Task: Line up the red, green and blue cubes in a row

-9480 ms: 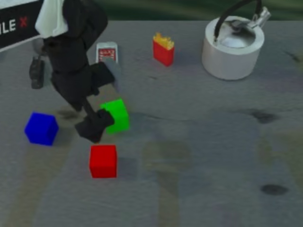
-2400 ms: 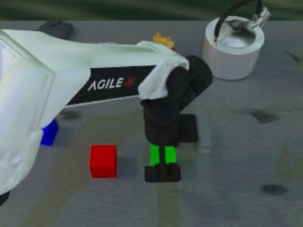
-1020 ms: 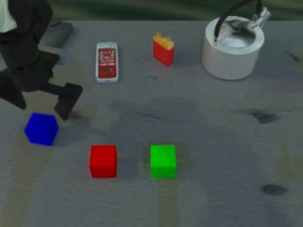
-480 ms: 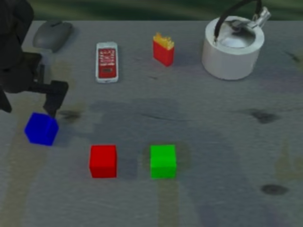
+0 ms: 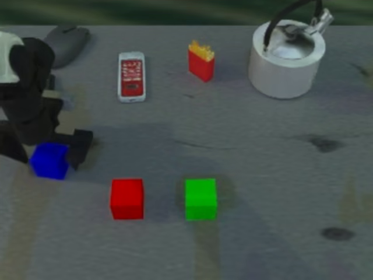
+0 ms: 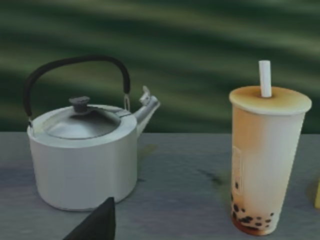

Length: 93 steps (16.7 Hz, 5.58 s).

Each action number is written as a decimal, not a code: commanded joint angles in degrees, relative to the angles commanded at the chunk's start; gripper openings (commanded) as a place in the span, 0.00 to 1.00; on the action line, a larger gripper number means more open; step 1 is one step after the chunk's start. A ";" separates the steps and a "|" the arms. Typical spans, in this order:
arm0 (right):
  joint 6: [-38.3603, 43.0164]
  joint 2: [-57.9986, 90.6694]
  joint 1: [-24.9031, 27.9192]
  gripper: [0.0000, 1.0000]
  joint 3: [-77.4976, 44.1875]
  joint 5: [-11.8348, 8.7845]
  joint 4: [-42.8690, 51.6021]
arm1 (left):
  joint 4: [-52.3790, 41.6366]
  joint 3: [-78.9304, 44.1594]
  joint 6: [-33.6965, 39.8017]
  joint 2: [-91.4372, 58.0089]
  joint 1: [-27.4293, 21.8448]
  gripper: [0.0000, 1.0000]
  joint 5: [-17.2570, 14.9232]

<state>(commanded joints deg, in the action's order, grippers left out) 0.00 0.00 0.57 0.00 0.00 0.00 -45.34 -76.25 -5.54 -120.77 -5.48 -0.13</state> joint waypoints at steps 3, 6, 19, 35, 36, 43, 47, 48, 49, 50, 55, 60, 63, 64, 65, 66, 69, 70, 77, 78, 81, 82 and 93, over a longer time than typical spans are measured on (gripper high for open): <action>0.00 0.00 0.00 1.00 0.00 0.00 0.00 | 1.43 0.90 -0.02 -0.67 0.01 1.00 0.00; 0.00 0.00 0.00 1.00 0.00 0.00 0.00 | 1.43 0.90 -0.02 -0.67 0.01 0.92 0.00; 0.00 0.00 0.00 1.00 0.00 0.00 0.00 | 1.43 0.90 -0.02 -0.67 0.01 0.00 0.00; 0.00 0.00 0.00 1.00 0.00 0.00 0.00 | -12.20 -7.04 0.11 6.09 0.85 0.00 -0.16; 0.00 0.00 0.00 1.00 0.00 0.00 0.00 | -13.13 -7.66 0.14 6.68 0.95 0.00 -0.11; 0.00 0.00 0.00 1.00 0.00 0.00 0.00 | -14.26 -9.79 2.08 5.36 -1.26 0.00 -0.09; 0.00 0.00 0.00 1.00 0.00 0.00 0.00 | -19.17 -20.14 12.99 -0.89 -10.80 0.00 -0.03; 0.00 0.00 0.00 1.00 0.00 0.00 0.00 | -20.81 -23.58 17.06 -2.93 -14.08 0.00 0.02; 0.00 0.00 0.00 1.00 0.00 0.00 0.00 | -22.54 -27.18 21.50 -5.03 -17.55 0.00 0.07; 0.00 0.00 0.00 1.00 0.00 0.00 0.00 | -24.29 -30.86 26.19 -7.15 -21.15 0.00 0.13; 0.00 0.00 0.00 1.00 0.00 0.00 0.00 | -32.14 -47.84 48.60 -16.25 -38.55 0.00 0.55; 0.00 0.00 0.00 1.00 0.00 0.00 0.00 | -35.86 -56.75 58.76 -20.25 -48.01 0.00 1.02; 0.00 0.00 0.00 1.00 0.00 0.00 0.00 | -35.93 -56.96 58.97 -20.33 -48.21 0.00 1.03; 0.00 0.00 0.00 1.00 0.00 0.00 0.00 | -35.80 -56.83 58.83 -20.10 -48.07 0.00 0.97; 0.00 0.00 0.00 1.00 0.00 0.00 0.00 | -35.61 -56.65 58.84 -20.09 -48.06 0.00 0.97; 0.00 0.00 0.00 1.00 0.00 0.00 0.00 | -34.83 -55.92 58.85 -20.04 -48.03 0.00 0.94; 0.00 0.00 0.00 1.00 0.00 0.00 0.00 | -29.77 -51.26 58.76 -20.12 -48.11 0.00 0.77; 0.00 0.00 0.00 1.00 0.00 0.00 0.00 | -27.70 -49.25 58.75 -20.24 -48.14 0.00 0.77; 0.00 0.00 0.00 1.00 0.00 0.00 0.00 | -20.47 -42.04 58.90 -20.87 -48.14 0.00 1.03; 0.00 0.00 0.00 1.00 0.00 0.00 0.00 | -20.47 -42.04 58.90 -20.87 -48.14 0.00 1.03; 0.00 0.00 0.00 1.00 0.00 0.00 0.00 | -20.47 -42.04 58.90 -20.87 -48.14 0.23 1.03; 0.00 0.00 0.00 1.00 0.00 0.00 0.00 | -20.47 -42.04 58.90 -20.87 -48.14 0.30 1.03; 0.00 0.00 0.00 1.00 0.00 0.00 0.00 | -20.47 -42.04 58.90 -20.87 -48.14 1.00 1.03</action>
<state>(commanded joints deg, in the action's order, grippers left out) 0.00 0.00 0.57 0.00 0.00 0.00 -65.81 -118.29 53.36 -141.64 -53.62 0.90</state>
